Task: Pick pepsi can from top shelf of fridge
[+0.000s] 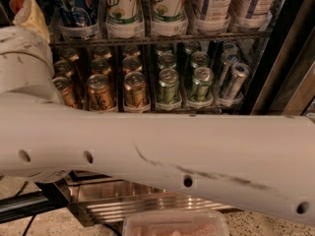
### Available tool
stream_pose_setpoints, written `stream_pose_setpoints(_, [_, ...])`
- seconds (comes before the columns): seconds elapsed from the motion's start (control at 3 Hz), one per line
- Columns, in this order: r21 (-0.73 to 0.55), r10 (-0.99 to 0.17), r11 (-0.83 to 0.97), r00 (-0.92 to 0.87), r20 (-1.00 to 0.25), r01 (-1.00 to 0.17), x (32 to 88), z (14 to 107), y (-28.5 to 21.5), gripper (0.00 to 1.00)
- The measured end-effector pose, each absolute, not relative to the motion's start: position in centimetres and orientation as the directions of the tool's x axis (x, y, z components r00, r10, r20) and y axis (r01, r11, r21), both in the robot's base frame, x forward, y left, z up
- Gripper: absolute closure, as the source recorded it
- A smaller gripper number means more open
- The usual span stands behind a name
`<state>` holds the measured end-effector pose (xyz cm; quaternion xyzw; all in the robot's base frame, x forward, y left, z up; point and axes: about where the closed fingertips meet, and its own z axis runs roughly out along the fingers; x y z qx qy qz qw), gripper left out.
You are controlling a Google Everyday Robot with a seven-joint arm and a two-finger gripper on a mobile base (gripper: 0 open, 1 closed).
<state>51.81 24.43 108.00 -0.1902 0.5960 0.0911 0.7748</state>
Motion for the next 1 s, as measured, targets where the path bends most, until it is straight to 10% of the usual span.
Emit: stream_pose_setpoints(1.0, [-0.195,-0.099,0.926,0.289,-0.952,-0.324,53.4,107.7,24.4,0.34])
